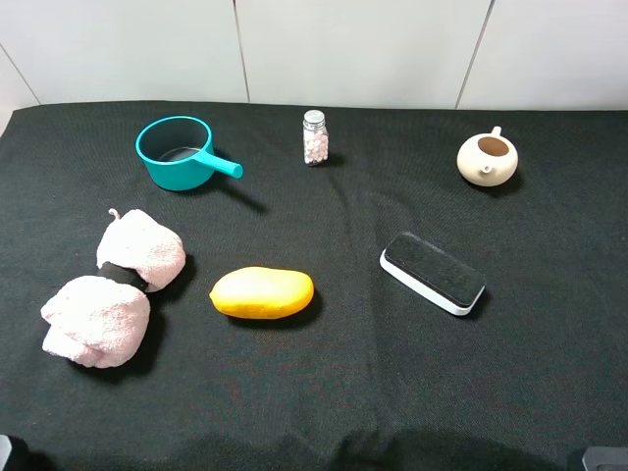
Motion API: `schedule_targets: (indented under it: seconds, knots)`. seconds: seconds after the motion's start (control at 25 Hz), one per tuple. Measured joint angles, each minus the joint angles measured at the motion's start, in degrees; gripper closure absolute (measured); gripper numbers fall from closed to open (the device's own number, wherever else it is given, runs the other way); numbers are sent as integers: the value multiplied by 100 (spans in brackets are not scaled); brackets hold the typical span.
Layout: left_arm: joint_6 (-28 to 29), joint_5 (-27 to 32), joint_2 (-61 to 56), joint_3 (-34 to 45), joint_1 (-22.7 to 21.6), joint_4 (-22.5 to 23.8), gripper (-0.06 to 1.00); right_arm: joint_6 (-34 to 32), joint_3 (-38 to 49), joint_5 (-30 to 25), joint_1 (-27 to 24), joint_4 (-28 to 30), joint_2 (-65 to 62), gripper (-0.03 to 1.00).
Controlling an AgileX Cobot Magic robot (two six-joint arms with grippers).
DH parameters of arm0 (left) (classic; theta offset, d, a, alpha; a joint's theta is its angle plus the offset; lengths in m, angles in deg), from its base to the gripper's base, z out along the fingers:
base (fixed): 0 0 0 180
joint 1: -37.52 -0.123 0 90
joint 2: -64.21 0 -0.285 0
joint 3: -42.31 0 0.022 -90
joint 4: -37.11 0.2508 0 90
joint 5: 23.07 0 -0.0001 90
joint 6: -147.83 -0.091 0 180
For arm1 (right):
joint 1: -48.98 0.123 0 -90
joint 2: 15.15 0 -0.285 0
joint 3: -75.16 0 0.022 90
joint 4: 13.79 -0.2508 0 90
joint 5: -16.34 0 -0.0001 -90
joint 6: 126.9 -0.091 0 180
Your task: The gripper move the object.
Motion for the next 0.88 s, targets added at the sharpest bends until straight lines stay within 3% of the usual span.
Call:
schedule_targets:
  seconds: [0.16,0.44,0.88]
  knots:
    - [0,0,0,0,0,0,18,0,-95,14,0,-43,244,27]
    - [0,0,0,0,0,0,18,385,-763,-17,0,-413,1885,27]
    - [0,0,0,0,0,0,18,1461,-2238,-819,0,-519,4699,27]
